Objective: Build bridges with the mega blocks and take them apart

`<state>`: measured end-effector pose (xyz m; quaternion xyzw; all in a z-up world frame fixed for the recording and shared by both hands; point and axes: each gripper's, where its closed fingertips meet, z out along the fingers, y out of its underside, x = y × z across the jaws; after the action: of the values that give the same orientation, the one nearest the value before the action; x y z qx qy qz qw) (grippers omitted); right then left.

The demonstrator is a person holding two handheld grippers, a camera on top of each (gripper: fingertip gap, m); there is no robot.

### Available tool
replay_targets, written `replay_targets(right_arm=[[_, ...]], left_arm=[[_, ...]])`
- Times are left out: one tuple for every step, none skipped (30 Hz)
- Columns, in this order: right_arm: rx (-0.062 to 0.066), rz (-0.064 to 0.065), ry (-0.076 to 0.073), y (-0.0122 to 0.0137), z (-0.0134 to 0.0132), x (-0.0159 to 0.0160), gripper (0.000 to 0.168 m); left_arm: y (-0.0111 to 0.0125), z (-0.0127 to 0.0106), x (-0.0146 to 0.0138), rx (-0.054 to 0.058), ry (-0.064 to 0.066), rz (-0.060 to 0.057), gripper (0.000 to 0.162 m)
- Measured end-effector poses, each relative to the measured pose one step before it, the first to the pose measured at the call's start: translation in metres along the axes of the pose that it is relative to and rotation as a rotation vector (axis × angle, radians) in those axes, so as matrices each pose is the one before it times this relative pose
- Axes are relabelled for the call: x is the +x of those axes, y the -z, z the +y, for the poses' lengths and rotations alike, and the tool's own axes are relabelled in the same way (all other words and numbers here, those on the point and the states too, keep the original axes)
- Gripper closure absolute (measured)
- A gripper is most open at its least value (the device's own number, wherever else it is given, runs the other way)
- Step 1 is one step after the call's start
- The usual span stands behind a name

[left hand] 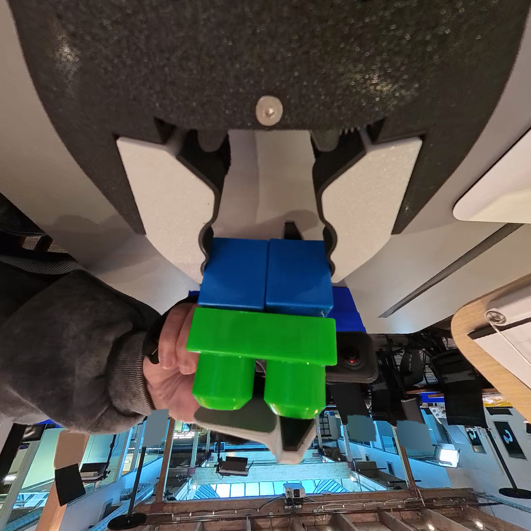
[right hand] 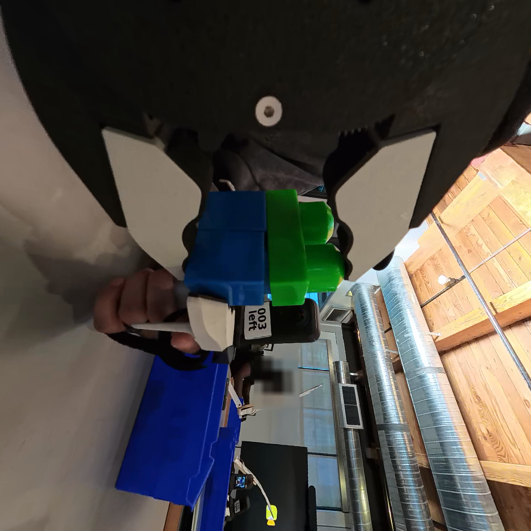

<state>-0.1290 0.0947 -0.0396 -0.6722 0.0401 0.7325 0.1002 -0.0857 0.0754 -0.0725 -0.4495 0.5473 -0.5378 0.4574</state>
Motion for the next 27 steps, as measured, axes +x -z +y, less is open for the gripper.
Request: replay_targets(right_arm=[[-0.0002, -0.0034, -0.0021, 0.00054, 0.00030, 0.00014, 0.072], [-0.0021, -0.0060, -0.0052, 0.00058, 0.00039, 0.00002, 0.073], [0.0010, -0.0030, -0.0030, 0.00029, 0.00011, 0.00055, 0.074], [0.0030, 0.0055, 0.0020, 0.00040, -0.00007, 0.00117, 0.074], [0.0050, 0.0078, -0.0003, 0.00016, -0.00040, 0.00163, 0.074], [0.0129, 0.0098, -0.0003, 0.00019, -0.00155, 0.00184, 0.075], [0.0037, 0.0049, 0.0029, 0.00011, -0.00058, 0.00062, 0.075], [-0.0079, -0.0055, 0.0037, -0.00006, 0.00070, -0.00108, 0.075], [-0.0007, -0.0062, 0.0018, -0.00023, -0.00002, -0.00135, 0.075], [-0.0055, -0.0059, 0.0036, -0.00051, 0.00070, -0.00152, 0.075], [-0.0104, -0.0039, 0.0048, -0.00051, 0.00119, -0.00133, 0.075], [-0.0003, 0.0010, 0.0000, -0.00033, 0.00005, -0.00044, 0.075], [-0.0079, -0.0039, 0.0008, -0.00044, 0.00077, -0.00083, 0.075], [-0.0063, -0.0094, -0.0017, -0.00022, 0.00036, -0.00103, 0.075], [0.0057, 0.0000, -0.0033, 0.00009, -0.00117, 0.00045, 0.075], [-0.0100, -0.0072, -0.0044, -0.00020, 0.00084, -0.00031, 0.075], [-0.0112, -0.0165, -0.0070, 0.00004, 0.00080, -0.00118, 0.075], [0.0159, -0.0006, -0.0057, 0.00021, -0.00247, 0.00089, 0.075], [0.0103, 0.0117, 0.0039, -0.00030, -0.00183, 0.00177, 0.075], [-0.0093, -0.0090, 0.0058, -0.00092, 0.00075, -0.00133, 0.074], [-0.0070, -0.0205, -0.0040, -0.00050, 0.00087, -0.00211, 0.074], [0.0061, -0.0125, -0.0062, 0.00012, -0.00037, -0.00096, 0.074], [0.0101, -0.0071, 0.0052, -0.00001, -0.00041, -0.00042, 0.074], [0.0004, -0.0043, 0.0045, 0.00032, 0.00094, 0.00005, 0.074], [-0.0120, -0.0061, -0.0033, 0.00009, 0.00243, 0.00007, 0.074], [-0.0050, -0.0083, -0.0066, 0.00006, 0.00170, 0.00037, 0.073], [0.0007, -0.0029, -0.0056, 0.00027, 0.00072, 0.00074, 0.071]], left_arm=[[-0.00038, 0.00025, 0.00030, -0.0004, 0.0016, 0.0012, 0.087], [-0.00019, 0.00027, 0.00051, -0.0014, -0.0022, 0.0016, 0.087], [-0.00027, 0.00077, 0.00017, -0.0053, -0.0057, -0.0017, 0.088], [-0.00038, 0.00146, -0.00016, -0.0083, -0.0024, -0.0025, 0.088], [-0.00053, 0.00173, -0.00034, -0.0082, -0.0041, -0.0044, 0.088], [-0.00071, 0.00200, -0.00102, -0.0113, -0.0059, -0.0090, 0.088], [-0.00066, 0.00115, -0.00101, -0.0086, -0.0044, -0.0084, 0.088], [0.00011, -0.00074, 0.00007, 0.0034, -0.0024, -0.0016, 0.088], [0.00027, -0.00139, 0.00005, 0.0046, -0.0016, -0.0007, 0.088], [0.00052, -0.00153, 0.00019, 0.0050, -0.0025, -0.0001, 0.088], [0.00064, -0.00149, 0.00049, 0.0069, -0.0045, 0.0012, 0.088], [0.00031, -0.00085, 0.00032, 0.0034, -0.0017, 0.0005, 0.088], [0.00037, -0.00086, 0.00026, 0.0053, 0.0017, 0.0026, 0.088], [0.00044, -0.00111, 0.00018, 0.0062, -0.0013, 0.0003, 0.088], [0.00002, 0.00007, -0.00060, -0.0028, 0.0000, -0.0035, 0.088], [0.00013, -0.00008, 0.00001, 0.0015, 0.0012, 0.0014, 0.088], [0.00047, -0.00107, 0.00047, 0.0075, 0.0009, 0.0027, 0.088], [-0.00007, 0.00059, -0.00127, -0.0068, 0.0003, -0.0076, 0.088], [-0.00014, 0.00156, -0.00164, -0.0096, -0.0021, -0.0075, 0.088], [0.00069, -0.00073, -0.00021, 0.0095, -0.0058, -0.0009, 0.088], [0.00096, -0.00250, 0.00037, 0.0142, -0.0071, -0.0022, 0.088], [0.00043, -0.00101, 0.00008, -0.0018, -0.0028, -0.0030, 0.088], [0.00000, -0.00039, -0.00028, 0.0004, -0.0028, -0.0044, 0.088], [-0.00007, 0.00008, -0.00081, 0.0029, -0.0062, -0.0071, 0.088], [0.00021, 0.00035, -0.00147, 0.0005, -0.0021, -0.0083, 0.088], [0.00049, -0.00007, -0.00156, 0.0003, 0.0017, -0.0063, 0.088], [0.00054, -0.00024, -0.00063, 0.0007, 0.0034, -0.0002, 0.088]])
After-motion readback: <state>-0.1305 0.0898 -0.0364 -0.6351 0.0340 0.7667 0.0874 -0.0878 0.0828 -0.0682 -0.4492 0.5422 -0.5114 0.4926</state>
